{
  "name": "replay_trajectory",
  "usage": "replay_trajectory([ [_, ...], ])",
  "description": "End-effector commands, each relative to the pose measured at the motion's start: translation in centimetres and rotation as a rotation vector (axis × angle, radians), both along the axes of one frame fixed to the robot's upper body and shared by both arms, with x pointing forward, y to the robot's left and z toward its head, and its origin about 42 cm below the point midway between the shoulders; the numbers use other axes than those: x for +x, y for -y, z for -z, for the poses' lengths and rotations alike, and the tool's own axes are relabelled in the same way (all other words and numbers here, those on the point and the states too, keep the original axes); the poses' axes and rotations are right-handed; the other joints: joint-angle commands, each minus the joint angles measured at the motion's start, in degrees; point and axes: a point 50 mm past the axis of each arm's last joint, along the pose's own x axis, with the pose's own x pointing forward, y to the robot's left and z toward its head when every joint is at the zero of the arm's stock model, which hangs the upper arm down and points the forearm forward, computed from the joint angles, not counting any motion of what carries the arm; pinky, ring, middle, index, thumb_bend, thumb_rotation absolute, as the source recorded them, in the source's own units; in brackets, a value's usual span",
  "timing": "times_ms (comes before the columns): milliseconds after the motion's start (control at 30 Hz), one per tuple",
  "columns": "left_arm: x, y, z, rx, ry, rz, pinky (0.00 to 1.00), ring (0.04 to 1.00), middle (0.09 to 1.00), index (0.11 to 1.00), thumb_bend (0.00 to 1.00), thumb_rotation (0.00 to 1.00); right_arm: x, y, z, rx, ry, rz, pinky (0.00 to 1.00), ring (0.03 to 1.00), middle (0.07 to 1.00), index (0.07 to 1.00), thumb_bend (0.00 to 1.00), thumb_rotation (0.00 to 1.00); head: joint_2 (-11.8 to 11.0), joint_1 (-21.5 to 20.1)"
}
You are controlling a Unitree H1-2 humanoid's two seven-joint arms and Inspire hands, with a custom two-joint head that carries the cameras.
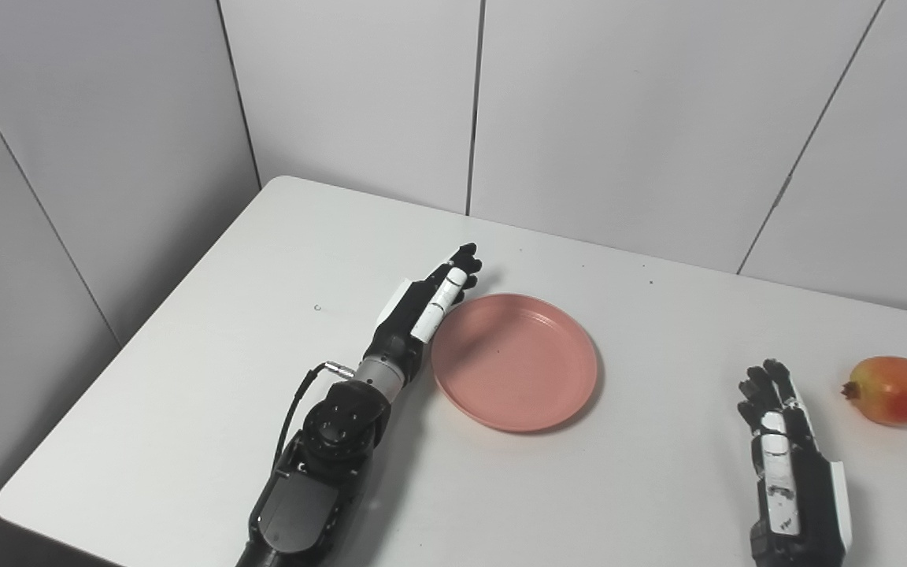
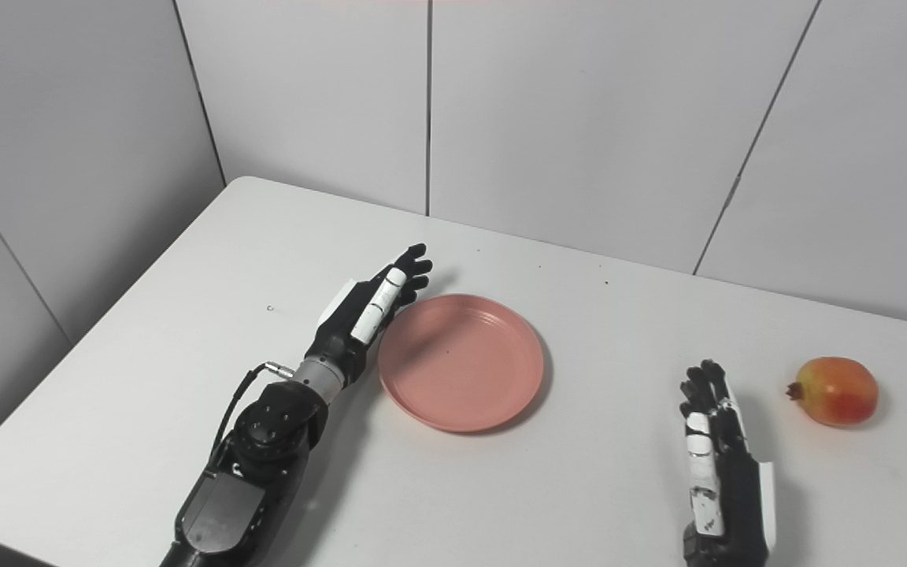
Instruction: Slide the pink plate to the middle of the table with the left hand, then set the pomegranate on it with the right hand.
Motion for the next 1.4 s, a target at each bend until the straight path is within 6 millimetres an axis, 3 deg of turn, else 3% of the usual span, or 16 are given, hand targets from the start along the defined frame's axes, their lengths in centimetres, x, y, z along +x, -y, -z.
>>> replay_trajectory([
  [0, 0.2, 0.7, -1.8, -0.036, 0.066, 0.034, 0.97, 0.941, 0.942, 0.943, 0.66, 1.0, -0.2, -0.6, -0.6, 0.012, 0.03, 0.001, 0.94, 0.912, 0.908, 0.911, 0.44, 0.84, 0.05, 0.04],
  [400, -0.3, 1.4, -2.0, -0.03, 0.061, 0.078, 0.99, 0.956, 0.949, 0.961, 0.67, 1.0, -0.3, -2.5, -1.0, 0.009, 0.023, 0.011, 0.91, 0.898, 0.897, 0.901, 0.48, 0.83, 1.7, -8.98],
  [800, -0.3, 1.5, -1.7, 0.004, 0.04, 0.065, 0.99, 0.948, 0.944, 0.951, 0.7, 1.0, -0.2, -3.1, -1.0, 0.001, 0.026, 0.007, 0.92, 0.904, 0.898, 0.908, 0.5, 0.85, 1.65, -9.01],
  [1000, -0.1, 1.1, -2.0, -0.028, 0.066, 0.031, 1.0, 0.96, 0.948, 0.953, 0.65, 1.0, -0.2, -3.0, -1.0, -0.004, 0.024, 0.01, 0.92, 0.905, 0.897, 0.903, 0.5, 0.86, 1.7, -8.95],
  [1367, 0.1, 0.7, -1.7, 0.017, 0.072, 0.012, 0.98, 0.947, 0.945, 0.947, 0.66, 1.0, -0.1, -3.0, -1.2, -0.015, 0.023, 0.005, 0.93, 0.916, 0.906, 0.91, 0.51, 0.87, 1.71, -8.96],
])
